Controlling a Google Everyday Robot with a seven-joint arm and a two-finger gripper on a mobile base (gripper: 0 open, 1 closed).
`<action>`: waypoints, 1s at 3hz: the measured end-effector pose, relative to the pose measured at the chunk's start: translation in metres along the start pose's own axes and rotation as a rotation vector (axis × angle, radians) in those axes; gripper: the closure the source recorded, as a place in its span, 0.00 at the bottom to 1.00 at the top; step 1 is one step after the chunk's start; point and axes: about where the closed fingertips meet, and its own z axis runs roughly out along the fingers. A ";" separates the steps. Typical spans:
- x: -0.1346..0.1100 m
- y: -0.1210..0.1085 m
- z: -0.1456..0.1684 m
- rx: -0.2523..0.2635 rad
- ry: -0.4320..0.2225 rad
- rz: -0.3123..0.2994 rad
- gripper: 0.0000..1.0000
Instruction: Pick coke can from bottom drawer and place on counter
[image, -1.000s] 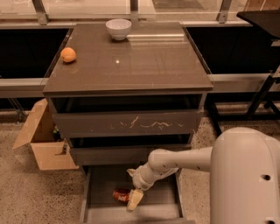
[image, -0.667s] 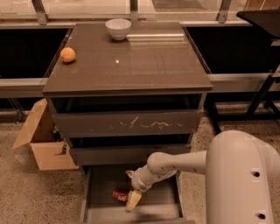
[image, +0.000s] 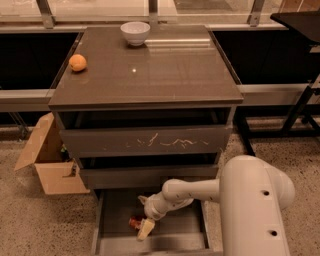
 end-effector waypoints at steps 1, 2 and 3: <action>0.014 -0.015 0.034 -0.013 -0.006 0.026 0.00; 0.037 -0.031 0.064 -0.007 -0.001 0.052 0.00; 0.037 -0.031 0.064 -0.007 -0.001 0.052 0.00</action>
Offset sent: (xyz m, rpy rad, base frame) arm 0.0323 0.0139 -0.0781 -0.0034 0.0544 -0.0438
